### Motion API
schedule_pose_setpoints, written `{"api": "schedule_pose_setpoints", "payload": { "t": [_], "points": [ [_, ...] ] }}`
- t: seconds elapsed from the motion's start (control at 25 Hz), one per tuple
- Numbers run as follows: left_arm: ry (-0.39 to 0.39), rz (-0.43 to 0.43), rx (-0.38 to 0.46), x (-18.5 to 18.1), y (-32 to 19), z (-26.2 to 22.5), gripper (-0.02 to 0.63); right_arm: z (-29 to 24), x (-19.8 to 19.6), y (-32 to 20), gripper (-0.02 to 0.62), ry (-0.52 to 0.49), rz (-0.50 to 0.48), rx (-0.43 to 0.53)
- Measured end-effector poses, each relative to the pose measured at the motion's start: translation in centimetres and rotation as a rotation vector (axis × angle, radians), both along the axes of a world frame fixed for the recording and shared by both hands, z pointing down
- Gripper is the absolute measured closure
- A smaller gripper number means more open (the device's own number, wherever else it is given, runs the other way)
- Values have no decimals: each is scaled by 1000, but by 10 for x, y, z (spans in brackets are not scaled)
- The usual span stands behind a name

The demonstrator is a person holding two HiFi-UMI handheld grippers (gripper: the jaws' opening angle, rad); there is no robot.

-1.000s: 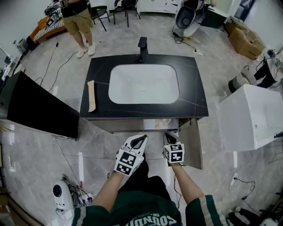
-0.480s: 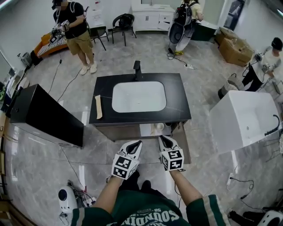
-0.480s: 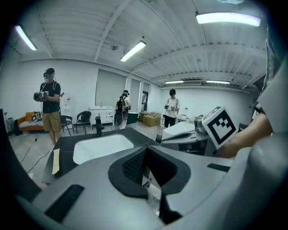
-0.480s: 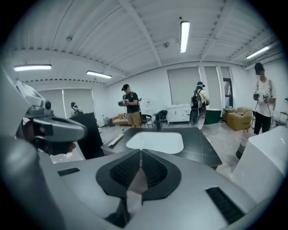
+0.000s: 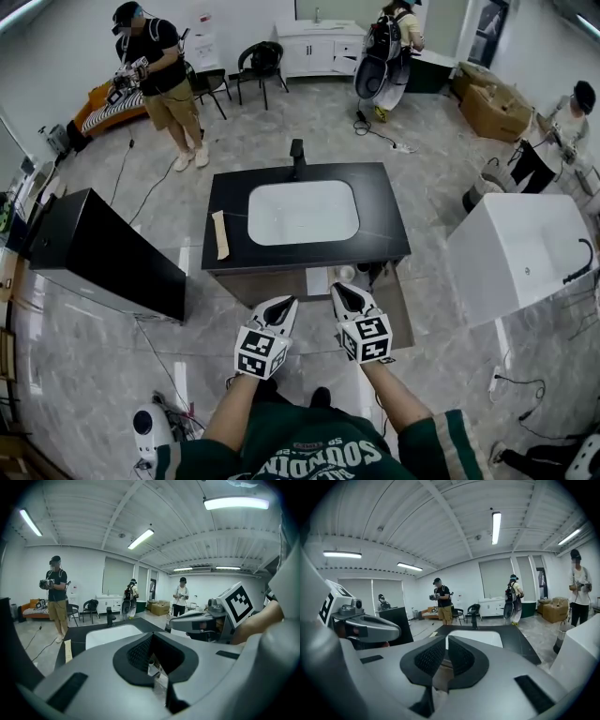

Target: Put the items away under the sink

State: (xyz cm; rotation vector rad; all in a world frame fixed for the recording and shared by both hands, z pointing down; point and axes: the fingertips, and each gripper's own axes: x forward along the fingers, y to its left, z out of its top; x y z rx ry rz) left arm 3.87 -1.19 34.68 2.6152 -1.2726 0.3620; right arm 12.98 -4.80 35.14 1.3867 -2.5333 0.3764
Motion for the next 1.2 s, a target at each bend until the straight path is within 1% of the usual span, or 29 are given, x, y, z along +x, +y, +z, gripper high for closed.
{"api": "schedule_pose_setpoints", "payload": {
  "t": [0.16,0.32,0.56,0.76,0.96,1.2],
  "points": [
    [-5,-11,-1,-40,-15,6,595,3,-43,-18,545,-6,-15,6],
    [1,-39,-7,-89,-36,8,595,4,-95,-39,545,-16,-40,5],
    [16,-95,-18,-173,-73,11,595,10,-178,-72,545,9,-78,3],
    [30,-136,-40,-225,-93,25,595,18,-236,-98,545,14,-124,-6],
    [3,-146,-57,-271,-109,41,595,36,-290,-124,545,27,-149,-38],
    [32,-173,-86,-327,-129,55,595,66,-346,-161,545,76,-156,-104]
  ]
}}
